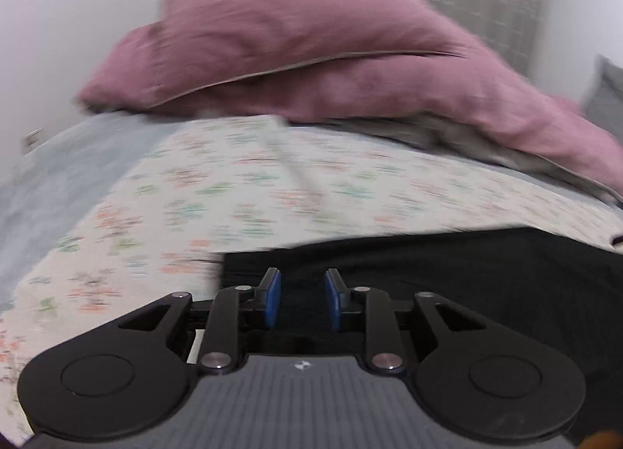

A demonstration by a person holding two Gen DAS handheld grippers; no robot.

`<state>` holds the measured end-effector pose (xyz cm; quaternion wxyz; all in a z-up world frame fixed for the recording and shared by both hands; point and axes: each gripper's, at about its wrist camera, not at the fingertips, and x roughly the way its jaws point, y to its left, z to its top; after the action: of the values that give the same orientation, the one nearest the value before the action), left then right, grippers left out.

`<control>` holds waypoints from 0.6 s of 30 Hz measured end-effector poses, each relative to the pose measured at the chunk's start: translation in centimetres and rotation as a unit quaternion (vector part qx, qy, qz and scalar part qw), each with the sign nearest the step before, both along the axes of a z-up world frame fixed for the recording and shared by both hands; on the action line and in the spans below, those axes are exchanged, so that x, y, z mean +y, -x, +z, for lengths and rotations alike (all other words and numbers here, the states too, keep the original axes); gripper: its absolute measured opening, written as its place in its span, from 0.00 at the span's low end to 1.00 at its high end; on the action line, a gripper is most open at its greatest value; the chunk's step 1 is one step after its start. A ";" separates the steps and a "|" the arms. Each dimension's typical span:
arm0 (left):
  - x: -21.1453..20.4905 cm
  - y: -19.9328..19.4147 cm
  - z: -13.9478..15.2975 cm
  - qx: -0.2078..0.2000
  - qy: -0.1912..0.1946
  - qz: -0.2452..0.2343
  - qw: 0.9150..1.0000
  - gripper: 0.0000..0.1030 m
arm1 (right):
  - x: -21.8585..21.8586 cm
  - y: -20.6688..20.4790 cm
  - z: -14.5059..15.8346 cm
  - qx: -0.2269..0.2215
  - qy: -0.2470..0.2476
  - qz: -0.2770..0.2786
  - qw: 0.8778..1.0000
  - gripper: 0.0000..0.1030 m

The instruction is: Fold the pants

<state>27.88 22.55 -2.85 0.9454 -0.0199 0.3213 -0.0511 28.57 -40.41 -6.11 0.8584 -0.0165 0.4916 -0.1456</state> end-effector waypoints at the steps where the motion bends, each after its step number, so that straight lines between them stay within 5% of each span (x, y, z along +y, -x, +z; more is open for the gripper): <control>1: -1.7 0.6 0.1 -0.001 -0.004 -0.025 1.000 0.55 | -2.0 1.6 0.2 0.006 0.004 -0.028 1.000 0.57; 9: -16.4 2.5 -1.6 0.024 -0.011 -0.203 0.979 0.64 | -15.2 15.1 0.8 0.006 -0.035 -0.203 0.979 0.58; 18: -28.4 1.9 -5.1 0.038 -0.001 -0.323 0.946 0.73 | -18.9 17.8 -2.5 -0.032 -0.102 -0.220 0.970 0.57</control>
<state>25.99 -5.81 -7.92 0.8656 0.0841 0.3460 -0.3521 10.77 -59.34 -8.59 0.8178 0.1839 0.4677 -0.2803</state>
